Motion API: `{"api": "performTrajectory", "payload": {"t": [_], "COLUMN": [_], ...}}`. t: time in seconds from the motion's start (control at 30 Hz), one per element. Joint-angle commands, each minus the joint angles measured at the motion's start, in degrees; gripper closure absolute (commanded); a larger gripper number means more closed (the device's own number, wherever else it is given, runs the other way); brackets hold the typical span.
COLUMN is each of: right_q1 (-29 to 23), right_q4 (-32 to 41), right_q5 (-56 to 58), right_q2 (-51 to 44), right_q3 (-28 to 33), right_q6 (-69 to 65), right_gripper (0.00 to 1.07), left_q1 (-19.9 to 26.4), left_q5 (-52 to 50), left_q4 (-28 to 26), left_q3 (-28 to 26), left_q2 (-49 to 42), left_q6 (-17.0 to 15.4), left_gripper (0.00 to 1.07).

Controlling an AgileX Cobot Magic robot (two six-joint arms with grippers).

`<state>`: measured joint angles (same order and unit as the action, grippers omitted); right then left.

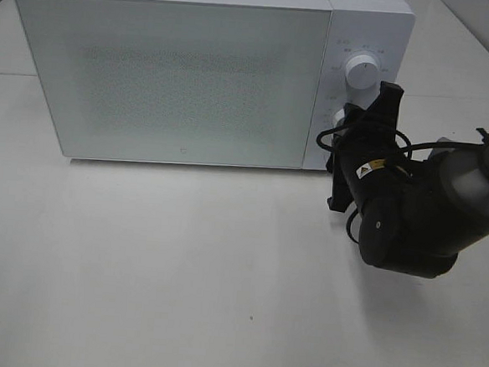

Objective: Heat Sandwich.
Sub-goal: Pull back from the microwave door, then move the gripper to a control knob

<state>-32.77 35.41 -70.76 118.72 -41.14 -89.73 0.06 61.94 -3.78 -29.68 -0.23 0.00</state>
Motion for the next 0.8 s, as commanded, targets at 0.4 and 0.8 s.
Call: {"api": "performTrajectory", "payload": {"t": [0.4, 0.8], "right_q1": [0.17, 0.17], "right_q4": [-0.74, -2.23], "right_q5": [-9.34, -9.34], "right_q2": [0.06, 0.06], "right_q3": [-0.34, -0.34], "right_q6": [2.92, 3.95], "right_gripper": [0.67, 0.27], "left_q1": [-0.06, -0.06], "left_q5": [-0.63, -0.63], "left_q4": [-0.11, -0.11], "left_q3": [0.00, 0.00], "left_q2": [-0.92, -0.92], "left_q6": [-0.57, -0.57], "left_gripper": [0.06, 0.06]}}
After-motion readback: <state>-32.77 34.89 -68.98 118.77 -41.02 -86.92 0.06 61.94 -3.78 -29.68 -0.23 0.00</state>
